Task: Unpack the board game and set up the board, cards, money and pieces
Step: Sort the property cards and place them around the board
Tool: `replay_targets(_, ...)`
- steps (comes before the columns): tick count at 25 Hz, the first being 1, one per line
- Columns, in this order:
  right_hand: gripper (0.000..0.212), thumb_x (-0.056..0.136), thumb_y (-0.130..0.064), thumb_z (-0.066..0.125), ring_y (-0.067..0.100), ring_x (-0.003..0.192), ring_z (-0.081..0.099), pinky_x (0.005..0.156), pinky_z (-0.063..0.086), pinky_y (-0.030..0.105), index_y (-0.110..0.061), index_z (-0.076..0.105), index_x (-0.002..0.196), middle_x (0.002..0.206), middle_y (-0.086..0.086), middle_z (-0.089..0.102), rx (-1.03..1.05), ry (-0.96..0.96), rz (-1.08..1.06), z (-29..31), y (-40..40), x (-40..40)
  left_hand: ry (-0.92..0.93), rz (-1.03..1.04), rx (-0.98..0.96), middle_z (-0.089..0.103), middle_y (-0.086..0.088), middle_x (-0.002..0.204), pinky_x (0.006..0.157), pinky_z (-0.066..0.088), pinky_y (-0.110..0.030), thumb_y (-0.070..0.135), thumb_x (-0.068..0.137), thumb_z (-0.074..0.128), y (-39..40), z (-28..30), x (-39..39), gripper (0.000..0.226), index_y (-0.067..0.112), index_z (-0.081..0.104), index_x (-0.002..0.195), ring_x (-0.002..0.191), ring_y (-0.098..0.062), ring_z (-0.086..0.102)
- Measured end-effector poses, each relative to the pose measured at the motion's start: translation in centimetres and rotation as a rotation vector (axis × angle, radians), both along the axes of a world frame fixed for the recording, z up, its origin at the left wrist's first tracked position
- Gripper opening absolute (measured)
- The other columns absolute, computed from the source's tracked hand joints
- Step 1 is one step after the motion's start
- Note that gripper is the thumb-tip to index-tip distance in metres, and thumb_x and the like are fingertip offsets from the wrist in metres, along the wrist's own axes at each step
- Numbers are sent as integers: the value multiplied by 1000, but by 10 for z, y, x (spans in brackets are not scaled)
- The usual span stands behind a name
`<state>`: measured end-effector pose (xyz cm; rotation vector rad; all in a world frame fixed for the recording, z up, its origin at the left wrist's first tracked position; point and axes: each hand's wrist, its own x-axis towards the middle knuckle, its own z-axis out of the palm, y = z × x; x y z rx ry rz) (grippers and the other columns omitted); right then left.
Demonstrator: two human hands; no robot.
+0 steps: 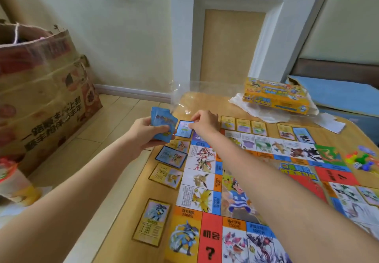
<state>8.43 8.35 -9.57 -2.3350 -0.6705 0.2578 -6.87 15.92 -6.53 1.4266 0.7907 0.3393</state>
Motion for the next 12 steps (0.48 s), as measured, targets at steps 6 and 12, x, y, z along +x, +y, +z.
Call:
replay_targets(6,19,89,-23,61,16,88,53,76,40,26,-6,67,96,97,5,63,323,8,73,21,-24,-9,-39,-62,-86,69,-6,91,59,58,-22,9,84,64,-10,-4,7,10,12,59,93,80,-17,67)
replay_targets(12,18,79,-8,73,6,58,55,59,45,19,-13,59,90,66,-3,59,331,304,284,49,-90,-30,-145,-264,-217,73,-5,87,65,58,-21,21,91,56,-46,7,5,16,9,63,100,76,-12,70)
